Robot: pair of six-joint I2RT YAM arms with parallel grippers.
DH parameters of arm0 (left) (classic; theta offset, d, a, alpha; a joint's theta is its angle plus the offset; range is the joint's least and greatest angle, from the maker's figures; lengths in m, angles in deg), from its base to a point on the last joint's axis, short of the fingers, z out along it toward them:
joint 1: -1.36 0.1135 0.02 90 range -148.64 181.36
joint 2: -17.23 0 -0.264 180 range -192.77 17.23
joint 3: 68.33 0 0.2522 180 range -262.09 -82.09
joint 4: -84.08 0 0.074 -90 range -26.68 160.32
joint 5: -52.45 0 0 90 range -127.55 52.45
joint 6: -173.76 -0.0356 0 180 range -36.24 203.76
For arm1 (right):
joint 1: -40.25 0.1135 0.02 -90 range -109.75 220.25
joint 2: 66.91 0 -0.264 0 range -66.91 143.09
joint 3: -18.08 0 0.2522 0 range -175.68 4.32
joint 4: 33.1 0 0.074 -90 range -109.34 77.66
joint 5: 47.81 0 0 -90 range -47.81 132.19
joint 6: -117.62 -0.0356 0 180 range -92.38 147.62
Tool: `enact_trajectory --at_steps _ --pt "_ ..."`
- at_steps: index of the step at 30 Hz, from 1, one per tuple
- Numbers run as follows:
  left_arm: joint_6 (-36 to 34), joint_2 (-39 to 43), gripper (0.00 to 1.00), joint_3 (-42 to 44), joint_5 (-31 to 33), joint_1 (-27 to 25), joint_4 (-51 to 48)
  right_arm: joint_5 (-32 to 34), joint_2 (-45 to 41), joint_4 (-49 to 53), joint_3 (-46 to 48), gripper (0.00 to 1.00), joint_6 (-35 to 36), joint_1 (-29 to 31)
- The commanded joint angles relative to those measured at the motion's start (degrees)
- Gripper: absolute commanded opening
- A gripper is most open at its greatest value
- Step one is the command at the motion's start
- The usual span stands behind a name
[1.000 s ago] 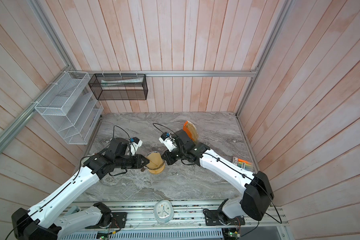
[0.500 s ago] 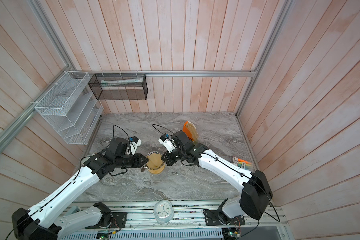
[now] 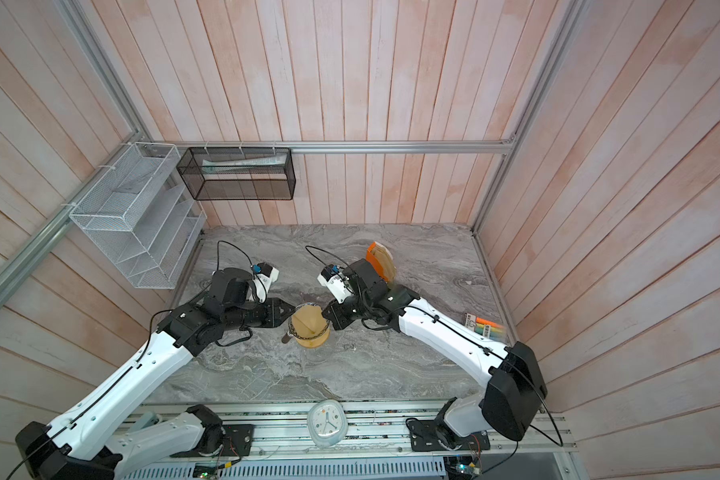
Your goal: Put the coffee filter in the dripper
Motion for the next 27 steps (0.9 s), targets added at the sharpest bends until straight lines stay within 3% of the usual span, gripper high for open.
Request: enact_trajectory --at_steps 1,10,27 --pt "-1.3 0.2 0.25 0.6 -1.0 -0.3 0.1 1.0 -1.1 1.1 -1.2 0.05 -0.7 0.7" --pt "-0.4 -1.2 0.25 3.8 -4.0 -0.3 3.8 1.3 -0.5 0.2 0.8 0.05 -0.8 0.8" --pt "-0.6 -1.9 0.25 5.6 -3.3 -0.3 4.3 1.0 2.0 -0.6 1.2 0.05 -0.4 0.7"
